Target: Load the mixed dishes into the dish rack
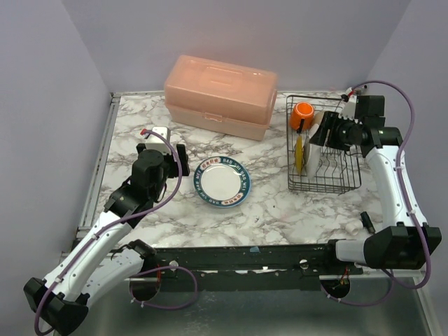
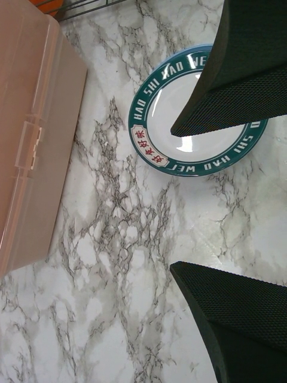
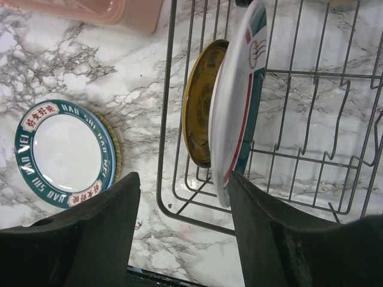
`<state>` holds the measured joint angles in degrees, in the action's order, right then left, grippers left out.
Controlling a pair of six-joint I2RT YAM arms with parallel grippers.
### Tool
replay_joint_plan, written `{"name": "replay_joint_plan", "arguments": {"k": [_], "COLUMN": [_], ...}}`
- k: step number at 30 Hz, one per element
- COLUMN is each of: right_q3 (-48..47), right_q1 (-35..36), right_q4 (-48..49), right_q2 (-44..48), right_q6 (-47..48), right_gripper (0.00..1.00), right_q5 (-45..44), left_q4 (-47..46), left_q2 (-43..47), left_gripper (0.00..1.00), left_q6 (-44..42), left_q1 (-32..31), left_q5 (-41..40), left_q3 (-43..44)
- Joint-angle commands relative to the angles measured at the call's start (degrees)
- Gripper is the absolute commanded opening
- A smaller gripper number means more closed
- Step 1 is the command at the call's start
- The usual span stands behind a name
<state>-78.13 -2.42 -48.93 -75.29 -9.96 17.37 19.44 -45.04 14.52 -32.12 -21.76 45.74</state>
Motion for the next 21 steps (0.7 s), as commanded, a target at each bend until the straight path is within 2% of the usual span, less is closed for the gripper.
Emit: {"name": "replay_joint_plan", "arguments": {"k": [1, 7, 17, 21], "right_q3": [2.2, 4.0, 0.6, 1.0], "right_q1": [1.3, 3.0, 4.9, 6.8], "right_q4": [1.7, 3.4, 3.0, 6.1], "right_q2": [1.4, 2.3, 5.9, 8.4], "right_q6": [0.6, -0.2, -2.1, -5.0], "right_gripper": [0.64, 0.66, 0.69, 0.69], "right_q5": [-0.9, -1.2, -2.7, -2.5], "left_q4": [0.7, 0.8, 1.1, 2.2], "left_q2": [-0.5, -1.2, -2.1, -4.4], "left_gripper": [0.85, 0.85, 0.85, 0.86], "left_q6": [-0.1, -0.1, -0.1, -0.3], "left_q1": [-0.3, -0.3, -0.3, -0.3], "left_q5": [1.5, 1.5, 2.3, 4.2], "left_q3": [1.7, 1.8, 2.2, 3.2]}}
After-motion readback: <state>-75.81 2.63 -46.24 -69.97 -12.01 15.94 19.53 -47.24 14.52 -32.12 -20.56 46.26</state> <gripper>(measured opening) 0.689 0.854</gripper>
